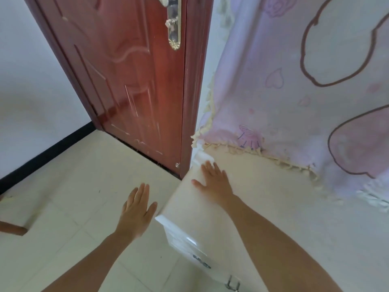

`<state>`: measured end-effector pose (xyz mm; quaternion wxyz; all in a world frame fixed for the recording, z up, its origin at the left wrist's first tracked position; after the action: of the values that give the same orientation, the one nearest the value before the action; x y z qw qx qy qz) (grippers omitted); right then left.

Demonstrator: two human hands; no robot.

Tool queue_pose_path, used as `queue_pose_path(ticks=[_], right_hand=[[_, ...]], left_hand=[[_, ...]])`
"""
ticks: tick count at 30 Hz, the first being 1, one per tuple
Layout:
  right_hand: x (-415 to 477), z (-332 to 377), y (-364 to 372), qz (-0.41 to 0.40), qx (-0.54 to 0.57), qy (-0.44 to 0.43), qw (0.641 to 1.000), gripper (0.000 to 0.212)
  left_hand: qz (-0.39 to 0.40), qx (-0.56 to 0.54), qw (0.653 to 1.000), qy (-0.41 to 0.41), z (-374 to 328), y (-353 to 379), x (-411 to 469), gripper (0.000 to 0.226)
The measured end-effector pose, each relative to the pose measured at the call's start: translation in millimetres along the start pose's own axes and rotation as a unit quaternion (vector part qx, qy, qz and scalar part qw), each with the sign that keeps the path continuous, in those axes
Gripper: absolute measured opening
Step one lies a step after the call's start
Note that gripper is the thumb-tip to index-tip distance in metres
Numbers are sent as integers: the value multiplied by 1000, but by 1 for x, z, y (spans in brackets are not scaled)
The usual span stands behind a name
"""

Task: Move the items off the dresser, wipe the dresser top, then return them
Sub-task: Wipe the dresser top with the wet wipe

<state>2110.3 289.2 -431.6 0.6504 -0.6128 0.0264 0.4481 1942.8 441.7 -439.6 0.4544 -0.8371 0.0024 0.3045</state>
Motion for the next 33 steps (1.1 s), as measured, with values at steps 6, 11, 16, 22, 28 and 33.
queue_pose_path(ticks=[6,11,16,22,28,33], right_hand=[[3,17,-9,-13,21,28,999,69],[-76,43,70,-21,-28,5,999,95],[-158,-60,90,-16,19,115,993,97],[-308,-281,135,-58,181,407,894,69],[-291,-251,123,-94,222,379,894,98],[-193,-126,87,-5,166,133,977,88]], left_hand=[[-21,19,999,31,-3,-29,15,58],[-34,-27,999,27,-21,-29,15,56],[-56,16,996,68,-85,-7,13,56],[-31,109,971,212,-179,48,3,73],[14,134,965,224,-208,80,5,78],[26,171,964,201,-213,86,10,61]])
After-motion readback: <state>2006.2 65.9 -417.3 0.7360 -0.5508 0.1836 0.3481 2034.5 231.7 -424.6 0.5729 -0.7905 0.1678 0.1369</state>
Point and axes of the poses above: each hand's wrist, its own x-axis towards the middle knuckle, its own y-axis out of the palm, z = x × y, the point moved 7 cm from there along x, towards the middle knuckle, and after that the axes turned 15 degrees about z, right-handed, at the moved point
